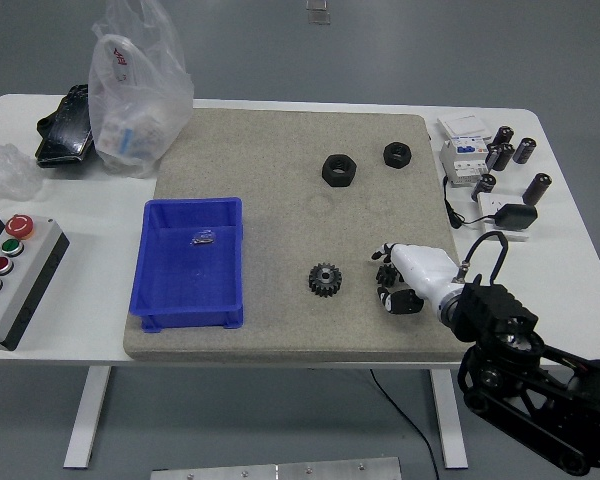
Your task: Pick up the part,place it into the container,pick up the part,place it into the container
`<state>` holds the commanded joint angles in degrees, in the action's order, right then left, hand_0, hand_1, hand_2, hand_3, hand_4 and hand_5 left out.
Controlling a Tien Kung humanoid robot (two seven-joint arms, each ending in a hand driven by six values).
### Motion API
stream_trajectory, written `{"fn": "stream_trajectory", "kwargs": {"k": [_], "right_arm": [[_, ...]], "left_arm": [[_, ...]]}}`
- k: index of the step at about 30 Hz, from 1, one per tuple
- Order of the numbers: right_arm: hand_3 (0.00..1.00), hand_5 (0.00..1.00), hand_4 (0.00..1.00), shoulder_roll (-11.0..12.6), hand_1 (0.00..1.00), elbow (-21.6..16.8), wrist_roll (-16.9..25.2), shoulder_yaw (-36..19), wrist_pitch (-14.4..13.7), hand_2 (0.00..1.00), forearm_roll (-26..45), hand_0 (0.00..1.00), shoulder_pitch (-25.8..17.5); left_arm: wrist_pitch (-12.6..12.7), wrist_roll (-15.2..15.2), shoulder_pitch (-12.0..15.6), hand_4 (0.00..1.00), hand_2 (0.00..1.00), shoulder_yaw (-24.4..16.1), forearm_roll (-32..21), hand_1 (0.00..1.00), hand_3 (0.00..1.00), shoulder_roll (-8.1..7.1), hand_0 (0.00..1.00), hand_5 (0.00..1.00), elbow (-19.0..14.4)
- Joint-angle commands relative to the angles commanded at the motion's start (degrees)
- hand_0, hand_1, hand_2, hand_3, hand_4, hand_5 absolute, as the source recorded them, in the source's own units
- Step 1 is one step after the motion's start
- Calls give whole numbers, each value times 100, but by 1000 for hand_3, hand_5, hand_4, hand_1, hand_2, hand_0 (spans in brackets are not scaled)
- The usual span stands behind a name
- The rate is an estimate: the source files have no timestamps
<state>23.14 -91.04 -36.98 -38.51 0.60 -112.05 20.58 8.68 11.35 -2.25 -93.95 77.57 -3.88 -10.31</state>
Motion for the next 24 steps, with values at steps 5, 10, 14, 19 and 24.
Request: {"fn": "stream_trajectory", "kwargs": {"k": [5,10,14,19,24], "right_arm": [[744,163,606,-12,528,48,0,68,-17,738,88,333,25],[663,89,484,-32,495,76,0,117,-81,591,66,324,22],[663,89,484,-38,495,85,0,144,-177,591,-8,324,9],[585,2,466,-43,474,97,0,158,-295,442,-100,319,1],[551,2,413,-50,468,128,0,167,-332,400,-130,317,6]], "left_arm": [[0,-6,-4,711,691,1,-5,691,701,3,740,452,0],[0,-10,1,708,691,-2,-7,691,697,6,740,453,0],[-3,-15,9,708,691,-5,-4,691,697,10,740,453,0],[-8,-30,8,702,691,-1,-7,691,698,16,740,451,0],[-12,-39,5,698,691,1,-6,691,698,16,740,453,0]]}}
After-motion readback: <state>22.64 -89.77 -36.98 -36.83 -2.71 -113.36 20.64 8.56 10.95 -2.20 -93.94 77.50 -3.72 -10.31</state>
